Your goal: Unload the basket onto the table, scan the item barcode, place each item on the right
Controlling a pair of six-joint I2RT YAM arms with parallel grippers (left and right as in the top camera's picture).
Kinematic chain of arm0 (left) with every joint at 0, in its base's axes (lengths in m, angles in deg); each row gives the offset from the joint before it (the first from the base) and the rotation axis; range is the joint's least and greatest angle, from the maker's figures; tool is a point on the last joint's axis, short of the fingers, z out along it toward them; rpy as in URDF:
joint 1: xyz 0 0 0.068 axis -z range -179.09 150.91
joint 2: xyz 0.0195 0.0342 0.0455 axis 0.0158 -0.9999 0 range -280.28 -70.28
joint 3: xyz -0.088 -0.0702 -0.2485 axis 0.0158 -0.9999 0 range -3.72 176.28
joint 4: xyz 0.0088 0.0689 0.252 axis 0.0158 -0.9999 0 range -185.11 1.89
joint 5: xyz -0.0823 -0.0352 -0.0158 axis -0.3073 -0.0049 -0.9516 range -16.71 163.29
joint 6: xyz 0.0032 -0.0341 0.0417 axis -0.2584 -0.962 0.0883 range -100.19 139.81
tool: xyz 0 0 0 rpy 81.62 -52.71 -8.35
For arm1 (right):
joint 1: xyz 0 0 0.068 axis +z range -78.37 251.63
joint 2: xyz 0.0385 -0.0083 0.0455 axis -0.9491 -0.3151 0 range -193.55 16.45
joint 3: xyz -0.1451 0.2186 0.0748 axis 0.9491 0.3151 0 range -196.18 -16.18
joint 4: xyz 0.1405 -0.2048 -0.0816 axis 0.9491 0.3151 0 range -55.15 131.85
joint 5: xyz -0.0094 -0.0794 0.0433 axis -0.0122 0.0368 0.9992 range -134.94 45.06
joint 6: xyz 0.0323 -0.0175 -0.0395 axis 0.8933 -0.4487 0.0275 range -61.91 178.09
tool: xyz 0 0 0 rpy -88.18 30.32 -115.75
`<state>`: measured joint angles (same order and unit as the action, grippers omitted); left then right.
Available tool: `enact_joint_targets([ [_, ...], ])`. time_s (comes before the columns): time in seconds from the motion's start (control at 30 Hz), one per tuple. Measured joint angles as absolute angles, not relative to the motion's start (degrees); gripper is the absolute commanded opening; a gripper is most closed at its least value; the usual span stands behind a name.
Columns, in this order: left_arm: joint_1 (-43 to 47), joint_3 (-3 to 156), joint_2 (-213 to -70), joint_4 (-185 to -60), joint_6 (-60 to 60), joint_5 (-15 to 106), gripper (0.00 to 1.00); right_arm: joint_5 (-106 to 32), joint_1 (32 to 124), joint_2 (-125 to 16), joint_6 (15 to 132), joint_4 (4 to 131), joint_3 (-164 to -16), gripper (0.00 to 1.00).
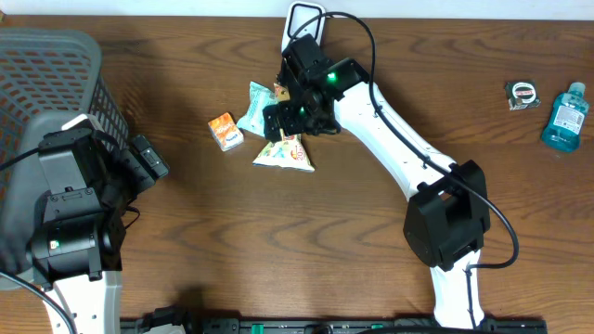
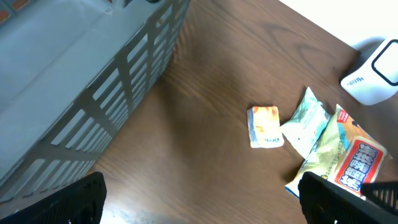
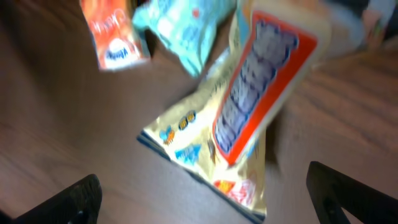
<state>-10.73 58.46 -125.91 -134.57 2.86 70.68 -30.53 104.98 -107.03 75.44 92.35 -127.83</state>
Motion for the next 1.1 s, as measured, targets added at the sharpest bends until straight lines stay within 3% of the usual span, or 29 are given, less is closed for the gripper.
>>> enact_joint_targets([
  [0.5, -10.7, 58.5, -125.9, -134.5, 2.9, 70.7, 0.98, -41.7, 101.4, -108.6, 75.5, 94.0, -127.7, 0.99],
  [0.53, -10.7, 58.5, -125.9, -134.6, 2.8, 70.7, 0.98, -41.2, 100.3, -108.6, 75.5, 94.0, -127.5, 0.98],
  [0.6, -10.7, 58.5, -125.9, -134.5, 2.8, 70.7, 0.98, -40.1, 98.4, -108.6, 75.3, 94.0, -127.4, 0.87],
  [0.9, -10.7, 58.5, -125.9, -134.6, 2.8, 70.7, 0.98, -35.9, 94.8, -108.7, 75.6, 93.2, -127.4, 0.99],
  [1.1, -10.7, 58.5, -125.9, -134.6, 2.8, 70.7, 0.98, -35.4, 95.5, -108.7, 75.5, 89.1, -127.2, 0.99],
])
